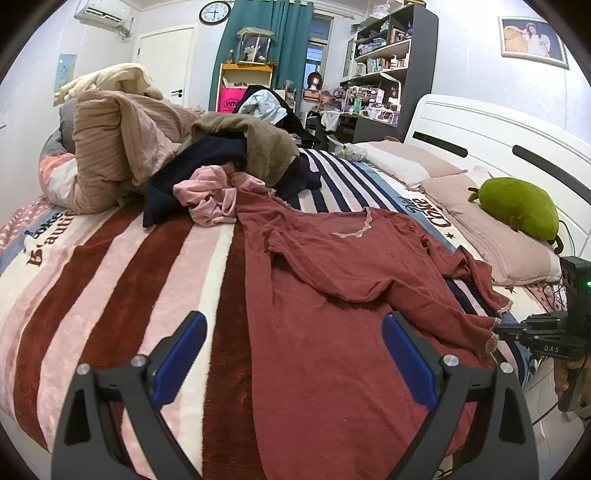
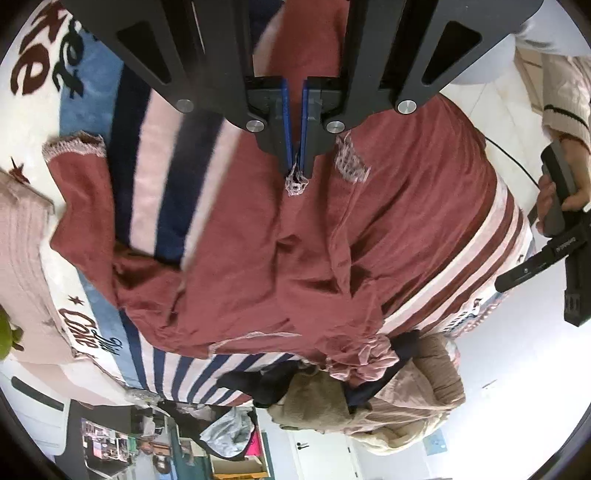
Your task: Fold small clothes
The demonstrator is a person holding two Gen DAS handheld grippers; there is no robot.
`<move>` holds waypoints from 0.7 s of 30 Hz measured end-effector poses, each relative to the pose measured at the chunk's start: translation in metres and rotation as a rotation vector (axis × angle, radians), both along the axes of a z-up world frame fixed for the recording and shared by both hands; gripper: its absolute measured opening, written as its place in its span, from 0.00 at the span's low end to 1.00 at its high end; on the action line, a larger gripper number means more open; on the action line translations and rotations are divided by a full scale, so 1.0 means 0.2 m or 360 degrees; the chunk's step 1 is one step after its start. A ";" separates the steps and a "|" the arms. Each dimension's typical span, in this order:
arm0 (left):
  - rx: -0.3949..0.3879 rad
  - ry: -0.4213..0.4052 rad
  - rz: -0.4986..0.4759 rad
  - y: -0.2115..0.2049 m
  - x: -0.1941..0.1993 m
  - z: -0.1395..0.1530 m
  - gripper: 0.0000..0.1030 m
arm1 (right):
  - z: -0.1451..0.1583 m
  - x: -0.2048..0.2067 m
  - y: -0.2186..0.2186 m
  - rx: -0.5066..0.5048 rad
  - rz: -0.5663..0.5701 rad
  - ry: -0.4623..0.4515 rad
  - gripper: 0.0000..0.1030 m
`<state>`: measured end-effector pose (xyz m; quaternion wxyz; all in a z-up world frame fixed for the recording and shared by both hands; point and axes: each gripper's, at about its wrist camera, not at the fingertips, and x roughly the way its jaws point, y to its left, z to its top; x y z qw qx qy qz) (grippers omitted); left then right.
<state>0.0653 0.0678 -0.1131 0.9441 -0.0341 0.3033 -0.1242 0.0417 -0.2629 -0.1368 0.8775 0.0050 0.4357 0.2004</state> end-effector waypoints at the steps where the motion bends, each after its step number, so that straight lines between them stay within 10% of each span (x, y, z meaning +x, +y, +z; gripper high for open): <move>1: 0.0001 0.0000 -0.0002 0.00 0.00 0.00 0.92 | 0.00 -0.01 -0.02 0.0000 -0.0014 0.0003 0.00; 10: 0.0007 -0.0003 -0.0021 -0.04 -0.01 0.01 0.92 | 0.03 -0.05 -0.06 0.0101 0.0012 -0.0035 0.04; 14: 0.0015 -0.0013 -0.0032 -0.06 -0.01 0.03 0.92 | 0.06 0.01 0.06 0.0081 0.0106 -0.0073 0.35; 21: 0.0008 0.0002 -0.0021 -0.05 -0.01 0.02 0.92 | -0.09 0.12 0.23 -0.0070 0.0228 -0.0009 0.31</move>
